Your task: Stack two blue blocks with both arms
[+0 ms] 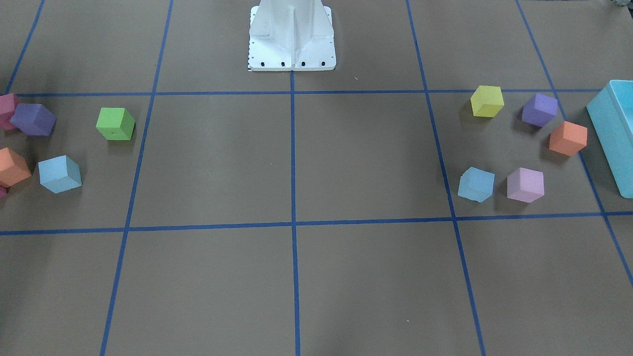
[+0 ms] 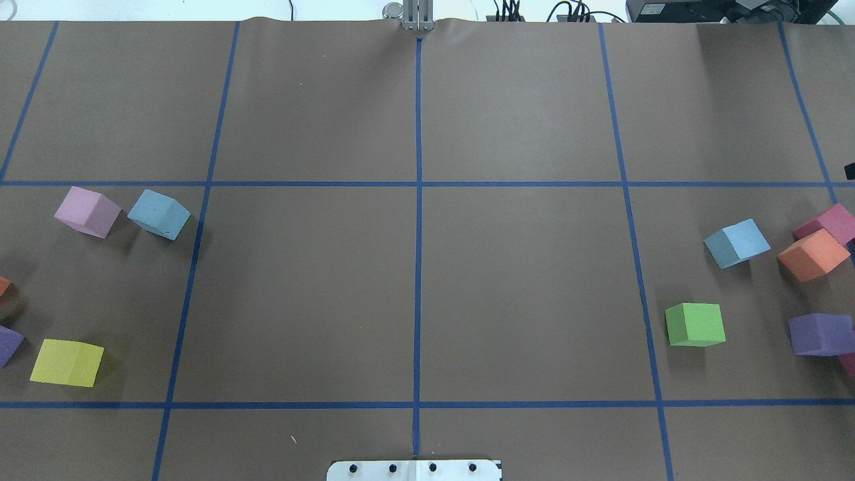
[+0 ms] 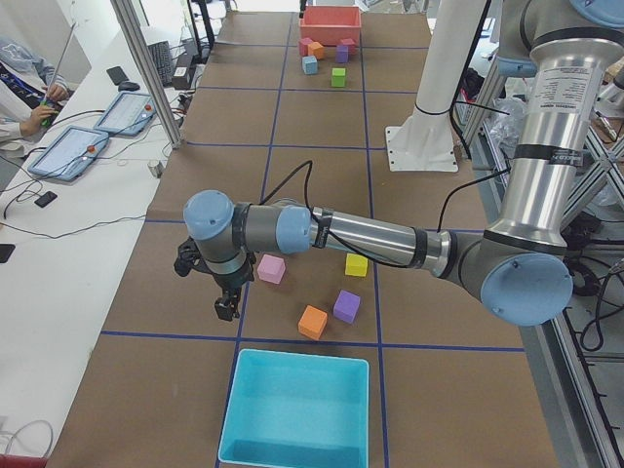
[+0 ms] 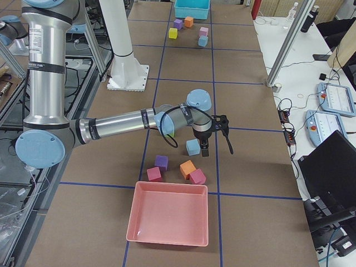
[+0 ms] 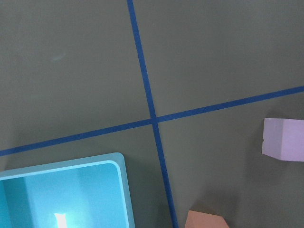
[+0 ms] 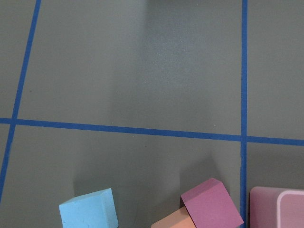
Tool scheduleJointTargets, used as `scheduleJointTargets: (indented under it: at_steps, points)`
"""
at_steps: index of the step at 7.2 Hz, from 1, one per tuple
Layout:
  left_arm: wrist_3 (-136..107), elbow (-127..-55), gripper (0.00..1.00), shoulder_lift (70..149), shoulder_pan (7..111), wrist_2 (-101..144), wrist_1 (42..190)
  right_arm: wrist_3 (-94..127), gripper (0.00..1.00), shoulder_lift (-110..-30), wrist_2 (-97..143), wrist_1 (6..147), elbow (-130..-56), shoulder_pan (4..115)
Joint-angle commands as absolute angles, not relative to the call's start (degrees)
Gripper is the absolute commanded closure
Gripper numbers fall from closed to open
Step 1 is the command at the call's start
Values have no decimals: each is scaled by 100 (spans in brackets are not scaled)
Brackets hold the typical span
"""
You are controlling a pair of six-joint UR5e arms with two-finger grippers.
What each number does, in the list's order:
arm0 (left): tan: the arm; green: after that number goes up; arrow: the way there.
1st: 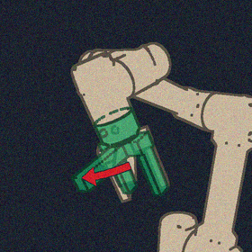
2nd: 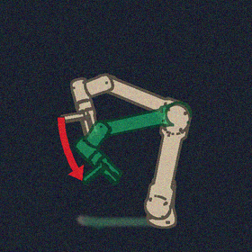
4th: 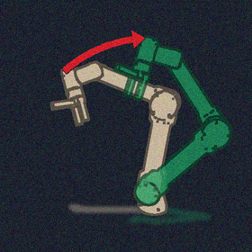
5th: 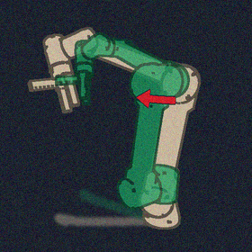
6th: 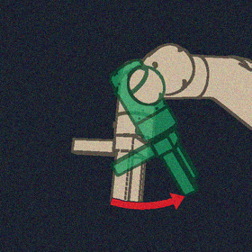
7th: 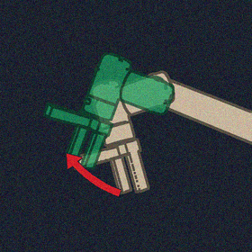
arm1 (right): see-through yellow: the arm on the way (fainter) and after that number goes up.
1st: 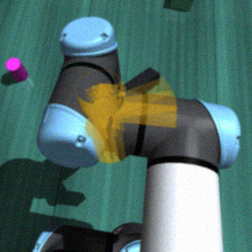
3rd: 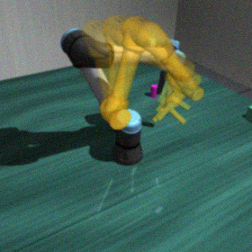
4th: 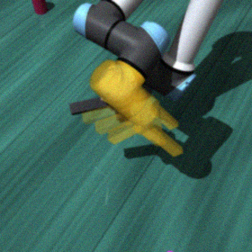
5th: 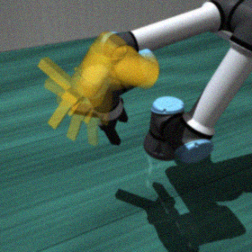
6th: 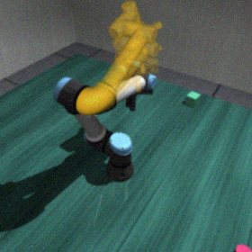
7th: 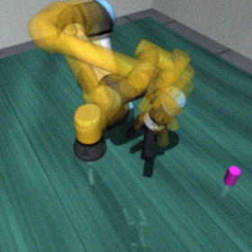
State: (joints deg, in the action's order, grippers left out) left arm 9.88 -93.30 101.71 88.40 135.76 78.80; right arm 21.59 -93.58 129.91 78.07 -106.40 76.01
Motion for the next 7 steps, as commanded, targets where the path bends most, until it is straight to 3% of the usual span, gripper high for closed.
scheduleJointTargets:
  at_steps: [1, 7]
  points:
    - [241, -9439, 0, 10537, 8334, 13579, 7901, 2180, 0, -8906, 13025, 8330, -10626, 7086]
    - [-1518, -9510, 0, 10714, 7139, 13570, 8429, 2399, 1, -8903, 12808, 8174, -10469, 6312]
